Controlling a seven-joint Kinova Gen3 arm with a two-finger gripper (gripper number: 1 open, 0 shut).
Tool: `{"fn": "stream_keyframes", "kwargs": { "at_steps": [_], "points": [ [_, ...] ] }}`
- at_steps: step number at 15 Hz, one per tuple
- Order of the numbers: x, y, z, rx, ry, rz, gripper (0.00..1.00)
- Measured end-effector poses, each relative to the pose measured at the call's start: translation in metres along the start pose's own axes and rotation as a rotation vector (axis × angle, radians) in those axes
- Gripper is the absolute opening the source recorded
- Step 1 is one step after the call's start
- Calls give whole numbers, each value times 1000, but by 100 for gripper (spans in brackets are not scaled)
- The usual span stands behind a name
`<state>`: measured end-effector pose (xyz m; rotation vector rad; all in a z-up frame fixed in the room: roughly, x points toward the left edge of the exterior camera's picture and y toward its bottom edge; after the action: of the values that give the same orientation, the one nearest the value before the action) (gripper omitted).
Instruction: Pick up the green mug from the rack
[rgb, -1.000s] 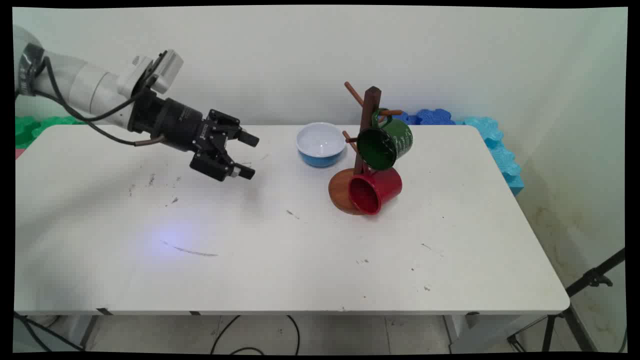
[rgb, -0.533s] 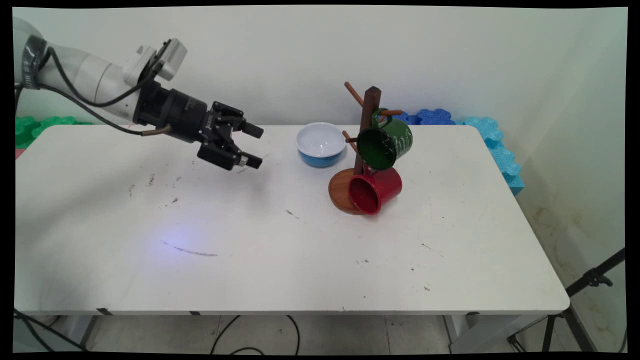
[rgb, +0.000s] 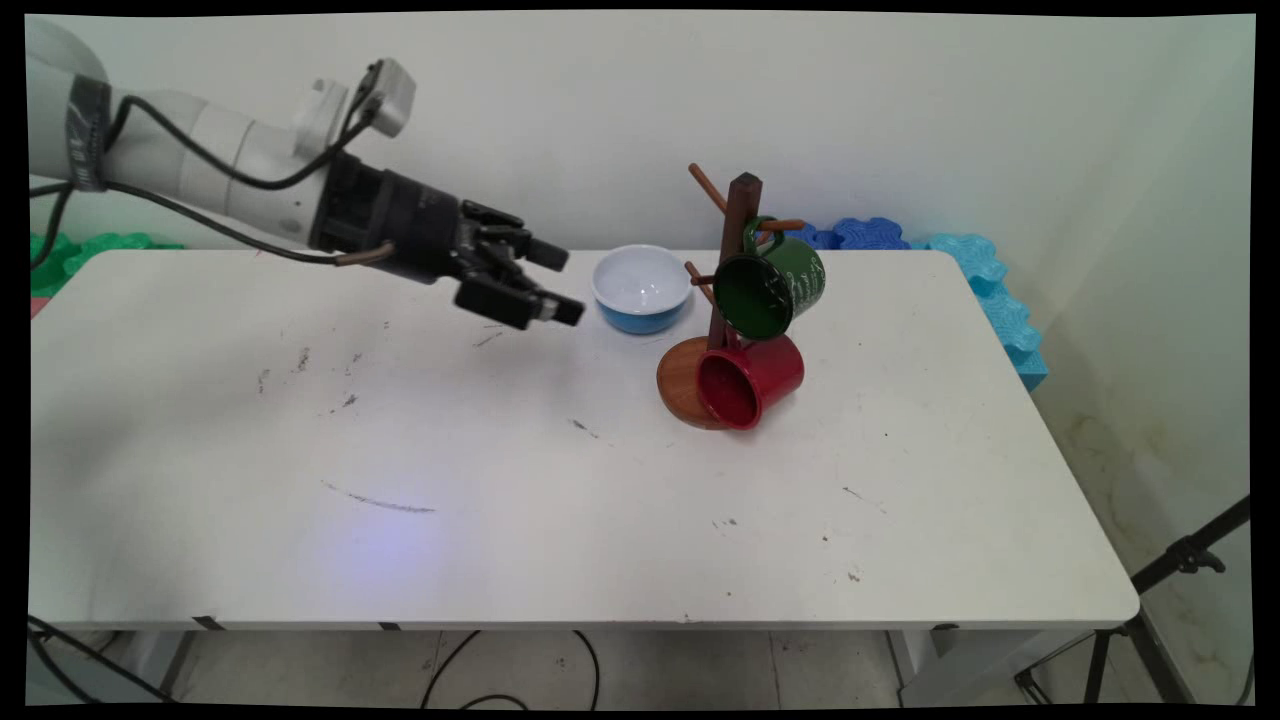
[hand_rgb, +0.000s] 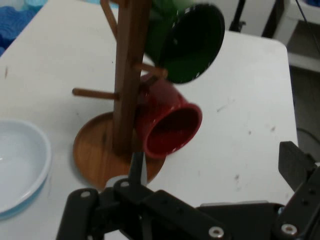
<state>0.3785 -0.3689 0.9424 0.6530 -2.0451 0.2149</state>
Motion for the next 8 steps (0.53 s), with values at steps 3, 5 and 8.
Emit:
{"fn": "stream_keyframes", "kwargs": {
  "at_steps": [3, 5, 8],
  "points": [
    [18, 26, 18, 31, 7, -57, 100],
    [26, 38, 27, 51, 2, -79, 100],
    [40, 60, 46, 87, -13, -115, 100]
  ]
}}
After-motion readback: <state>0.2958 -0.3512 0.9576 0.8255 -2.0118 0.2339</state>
